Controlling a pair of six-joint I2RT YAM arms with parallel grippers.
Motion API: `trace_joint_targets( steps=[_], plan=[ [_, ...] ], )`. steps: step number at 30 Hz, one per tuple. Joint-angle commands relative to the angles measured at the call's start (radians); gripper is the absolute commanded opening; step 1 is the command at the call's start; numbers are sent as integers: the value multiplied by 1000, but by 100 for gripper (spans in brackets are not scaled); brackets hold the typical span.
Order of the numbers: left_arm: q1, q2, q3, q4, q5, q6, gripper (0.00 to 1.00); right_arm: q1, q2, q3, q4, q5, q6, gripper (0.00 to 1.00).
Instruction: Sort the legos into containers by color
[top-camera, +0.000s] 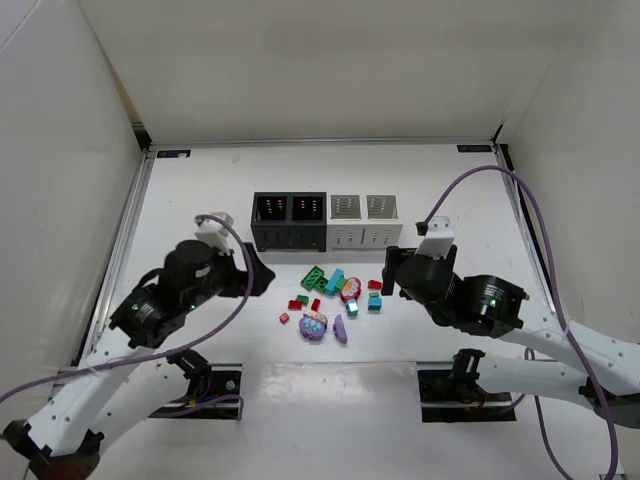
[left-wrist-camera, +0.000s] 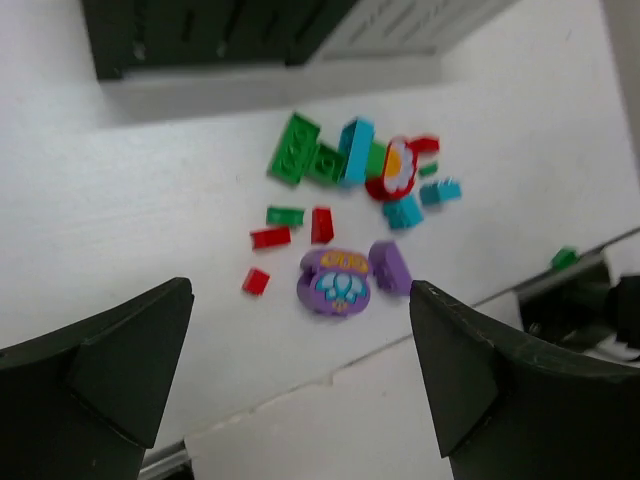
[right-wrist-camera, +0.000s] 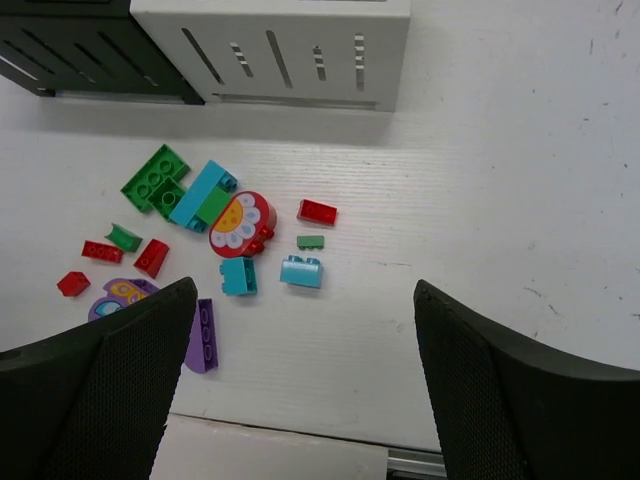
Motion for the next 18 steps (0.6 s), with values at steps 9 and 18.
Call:
trace_joint_targets(
  steps=[9, 18],
  plan=[
    [-546, 425, -3, -27, -225, -195, 100, -232, -137, -80, 88, -229, -40, 90],
    [-614, 755, 81, 49, -320, -170, 100, -379, -173, -160, 167, -522, -174, 90]
  ],
)
